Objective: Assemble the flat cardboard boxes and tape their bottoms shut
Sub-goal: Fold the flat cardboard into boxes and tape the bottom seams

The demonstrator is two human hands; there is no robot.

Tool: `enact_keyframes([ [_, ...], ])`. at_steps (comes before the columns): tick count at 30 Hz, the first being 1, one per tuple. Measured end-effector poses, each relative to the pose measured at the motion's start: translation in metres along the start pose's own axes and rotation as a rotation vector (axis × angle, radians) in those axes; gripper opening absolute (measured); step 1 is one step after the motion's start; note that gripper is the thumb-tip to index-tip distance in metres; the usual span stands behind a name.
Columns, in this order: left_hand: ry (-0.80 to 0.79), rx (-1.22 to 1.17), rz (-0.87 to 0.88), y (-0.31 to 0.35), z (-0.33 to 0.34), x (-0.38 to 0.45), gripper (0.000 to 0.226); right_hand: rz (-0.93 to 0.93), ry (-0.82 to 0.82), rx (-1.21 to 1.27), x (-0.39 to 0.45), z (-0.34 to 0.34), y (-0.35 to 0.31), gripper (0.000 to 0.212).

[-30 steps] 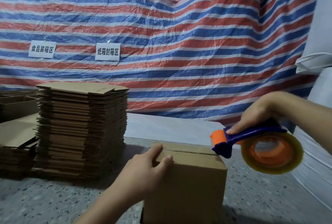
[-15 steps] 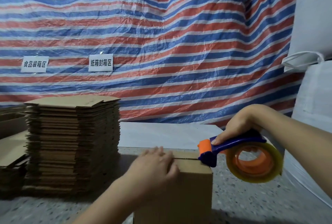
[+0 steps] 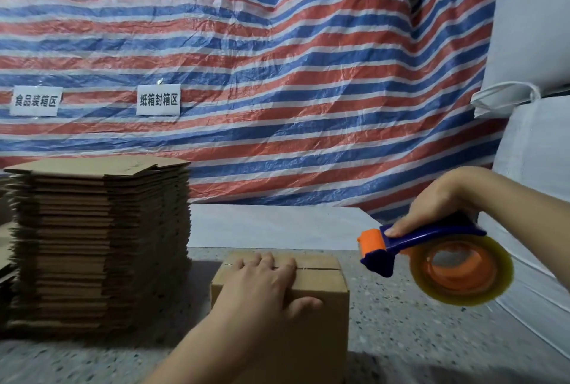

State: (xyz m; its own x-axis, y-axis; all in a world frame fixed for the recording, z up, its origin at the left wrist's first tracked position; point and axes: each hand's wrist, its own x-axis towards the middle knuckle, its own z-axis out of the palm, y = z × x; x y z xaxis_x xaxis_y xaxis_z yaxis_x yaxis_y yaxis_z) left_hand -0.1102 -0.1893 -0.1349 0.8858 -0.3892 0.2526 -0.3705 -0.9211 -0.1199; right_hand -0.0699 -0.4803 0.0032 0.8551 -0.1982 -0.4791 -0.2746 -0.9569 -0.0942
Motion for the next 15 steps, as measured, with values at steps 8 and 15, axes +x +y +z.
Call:
enact_keyframes([
  [8,-0.146,-0.041,0.048,0.004,-0.016,0.002,0.068,-0.023,-0.008,-0.007,0.019,0.032,-0.003,0.079],
  [15,-0.098,-0.261,0.115,0.038,-0.033,0.012,0.076,-0.082,-0.017,-0.037,0.025,0.037,-0.014,0.085],
])
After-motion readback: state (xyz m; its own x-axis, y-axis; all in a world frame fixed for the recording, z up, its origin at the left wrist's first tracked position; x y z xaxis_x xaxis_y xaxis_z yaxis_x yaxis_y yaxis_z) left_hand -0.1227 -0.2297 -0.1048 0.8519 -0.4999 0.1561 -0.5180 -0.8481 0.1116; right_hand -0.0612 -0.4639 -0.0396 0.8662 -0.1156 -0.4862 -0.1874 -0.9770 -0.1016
